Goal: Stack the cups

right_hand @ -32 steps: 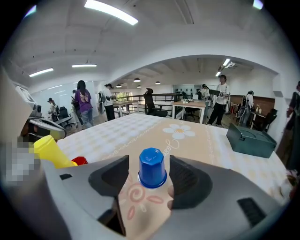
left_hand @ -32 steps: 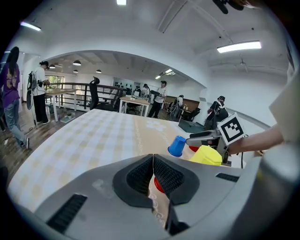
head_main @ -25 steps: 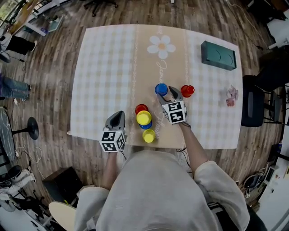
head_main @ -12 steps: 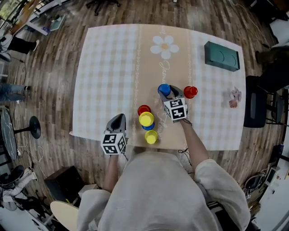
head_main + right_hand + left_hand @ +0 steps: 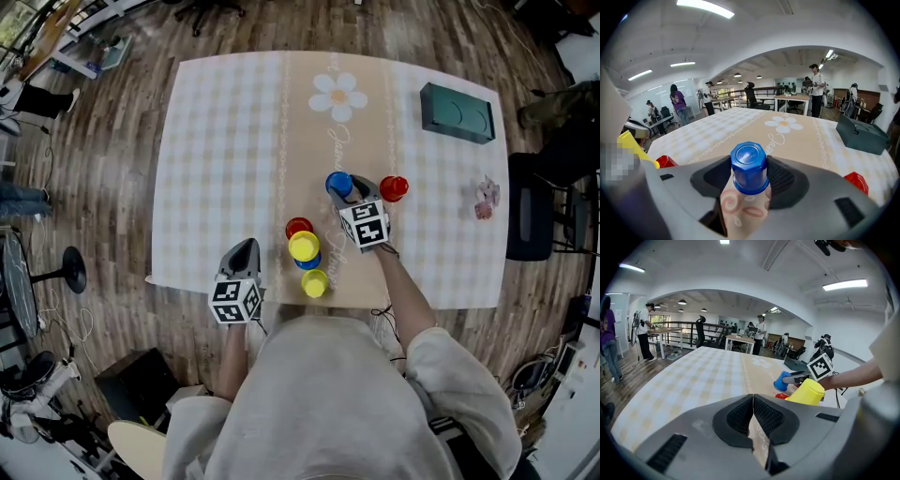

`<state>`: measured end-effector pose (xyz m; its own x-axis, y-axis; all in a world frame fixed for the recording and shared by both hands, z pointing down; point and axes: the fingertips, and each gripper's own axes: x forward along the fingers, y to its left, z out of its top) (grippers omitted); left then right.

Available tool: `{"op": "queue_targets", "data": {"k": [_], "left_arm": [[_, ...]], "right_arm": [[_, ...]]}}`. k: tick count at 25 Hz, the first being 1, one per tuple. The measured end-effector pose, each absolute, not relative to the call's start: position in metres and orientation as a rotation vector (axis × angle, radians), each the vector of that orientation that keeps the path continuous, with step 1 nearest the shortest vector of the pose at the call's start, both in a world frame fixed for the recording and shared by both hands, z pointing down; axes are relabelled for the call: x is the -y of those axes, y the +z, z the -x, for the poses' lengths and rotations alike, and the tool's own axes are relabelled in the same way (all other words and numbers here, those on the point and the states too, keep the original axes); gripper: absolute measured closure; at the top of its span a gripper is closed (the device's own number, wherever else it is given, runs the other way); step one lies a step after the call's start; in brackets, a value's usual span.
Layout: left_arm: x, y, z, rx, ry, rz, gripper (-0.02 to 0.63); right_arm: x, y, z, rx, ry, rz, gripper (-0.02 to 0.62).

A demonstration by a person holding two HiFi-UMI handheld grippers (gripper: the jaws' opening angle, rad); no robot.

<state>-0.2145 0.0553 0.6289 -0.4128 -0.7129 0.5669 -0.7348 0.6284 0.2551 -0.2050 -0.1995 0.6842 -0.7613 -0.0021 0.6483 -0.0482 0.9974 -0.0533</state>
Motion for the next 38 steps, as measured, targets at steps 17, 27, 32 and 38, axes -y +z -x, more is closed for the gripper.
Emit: {"op": "queue_targets", "data": {"k": [17, 27, 32, 38], "left_arm": [[-0.052, 0.615, 0.185, 2.221, 0.052, -1.193, 0.592], [-0.044, 0.605, 0.176, 2.232, 0.049, -1.242, 0.592], [-0.040, 0.601, 0.172, 2.239, 0.045, -1.264, 0.592], [-0.037, 0.596, 0.166, 2.245, 0.044, -1.279, 0.592]], "right_arm": [[0.167, 0.649, 0.139, 2.465, 0.064, -0.002, 0.359], [0.145, 0.630, 0.094, 2.471, 0.057, 0.018, 0.359], [0.134, 0.624, 0.076, 2.467, 0.037, 0.042, 0.361], [0.125, 0.618, 0.059, 2.471, 0.038, 0.048, 0.361]]}}
